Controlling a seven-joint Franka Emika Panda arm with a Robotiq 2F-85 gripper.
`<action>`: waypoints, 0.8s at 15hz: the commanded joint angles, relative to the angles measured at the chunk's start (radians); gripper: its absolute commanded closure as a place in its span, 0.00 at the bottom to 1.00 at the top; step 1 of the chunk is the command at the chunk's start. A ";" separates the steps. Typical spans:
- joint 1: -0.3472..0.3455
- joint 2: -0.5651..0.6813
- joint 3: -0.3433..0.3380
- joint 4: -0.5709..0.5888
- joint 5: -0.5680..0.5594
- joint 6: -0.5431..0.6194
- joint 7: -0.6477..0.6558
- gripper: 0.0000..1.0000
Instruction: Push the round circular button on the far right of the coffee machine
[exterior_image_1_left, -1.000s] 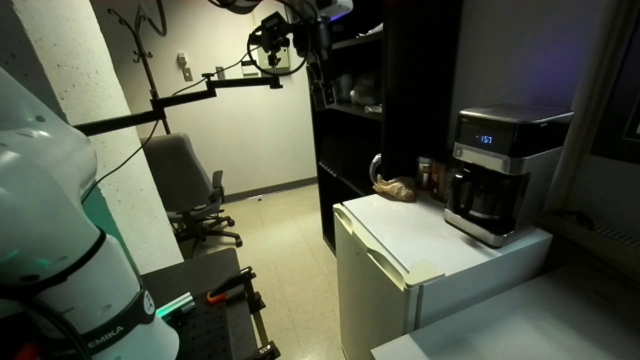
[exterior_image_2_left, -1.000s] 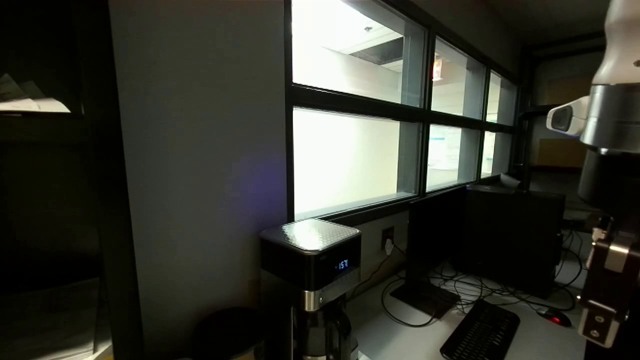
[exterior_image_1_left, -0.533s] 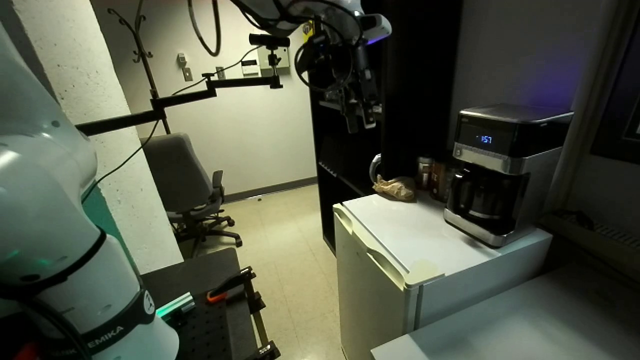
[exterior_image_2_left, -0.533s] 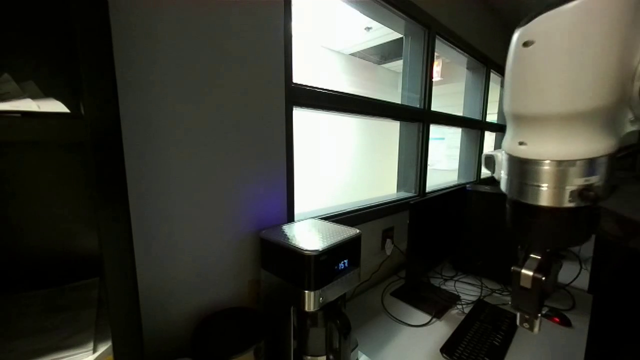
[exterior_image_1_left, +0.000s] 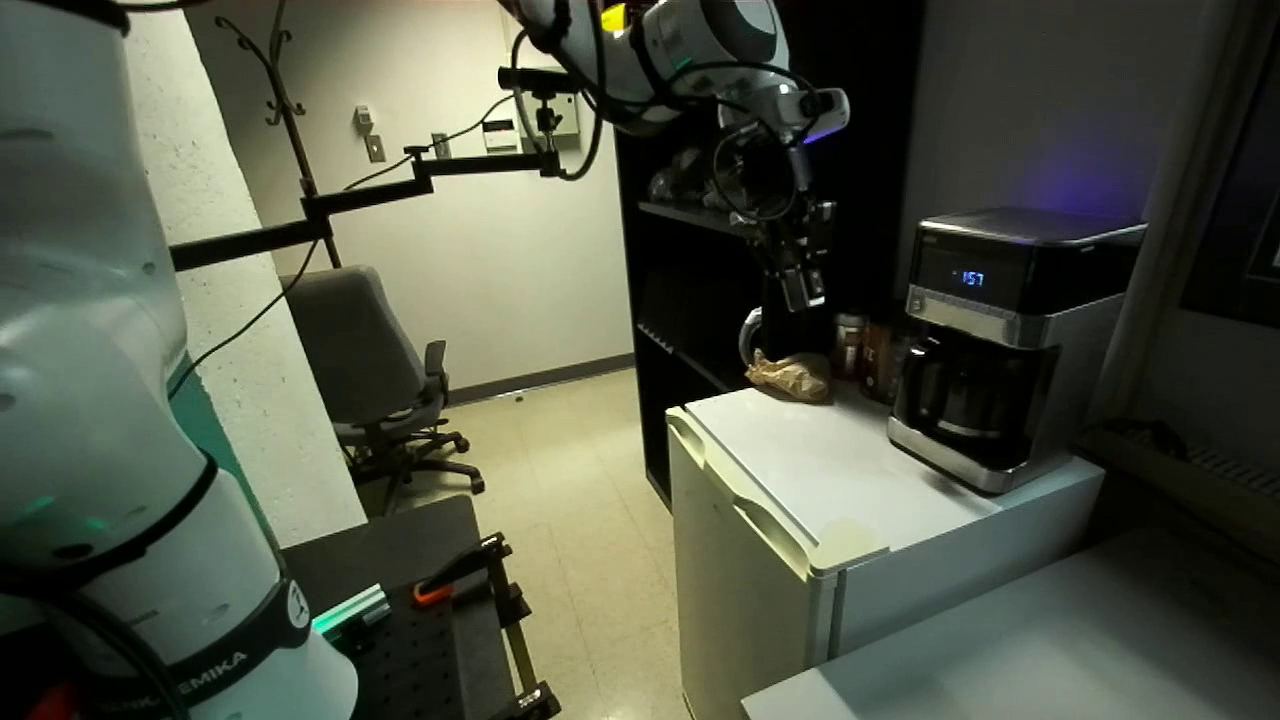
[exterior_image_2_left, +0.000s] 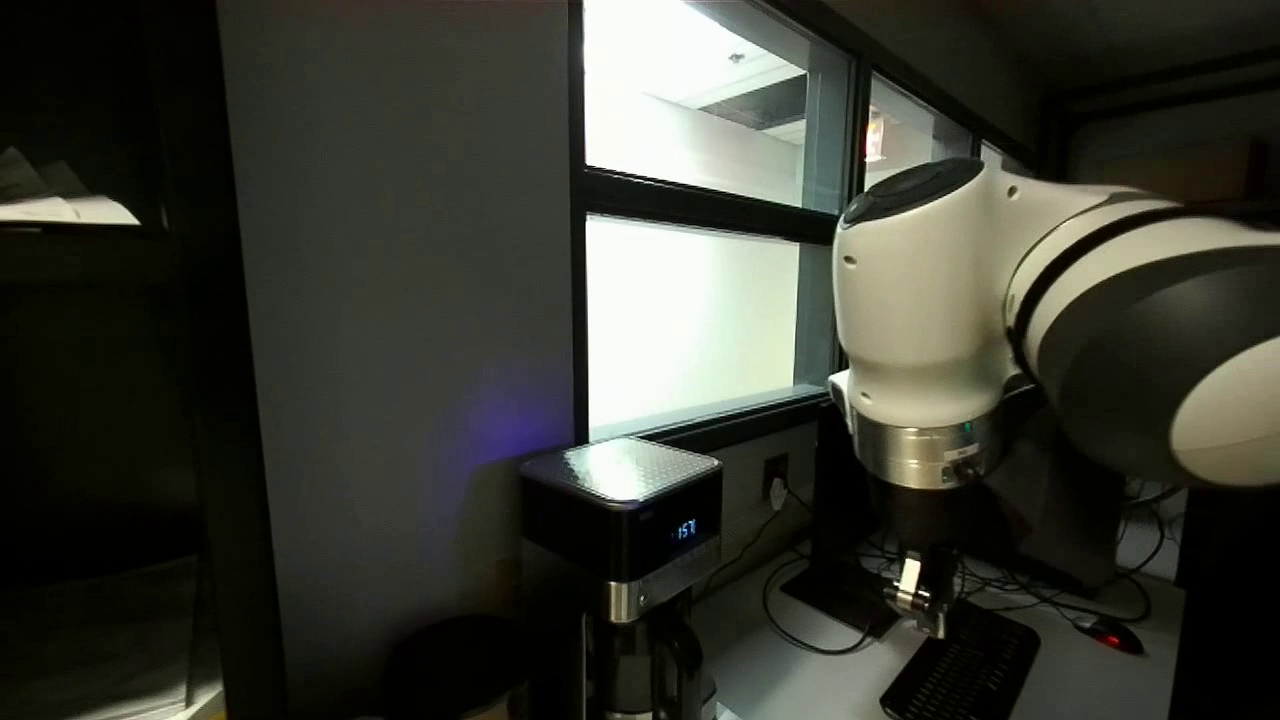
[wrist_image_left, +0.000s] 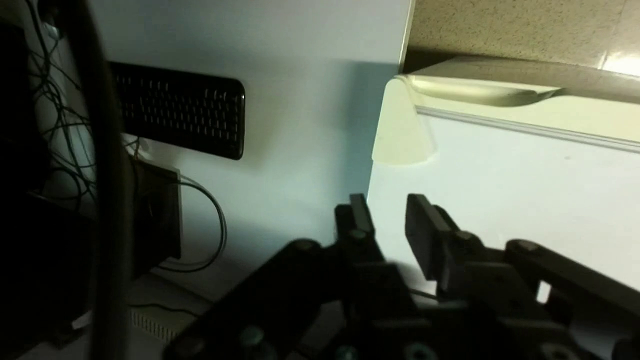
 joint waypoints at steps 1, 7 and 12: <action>0.061 0.132 -0.057 0.154 -0.064 0.029 -0.033 0.99; 0.119 0.313 -0.119 0.388 -0.064 0.051 -0.053 1.00; 0.152 0.440 -0.152 0.566 -0.035 0.028 -0.095 1.00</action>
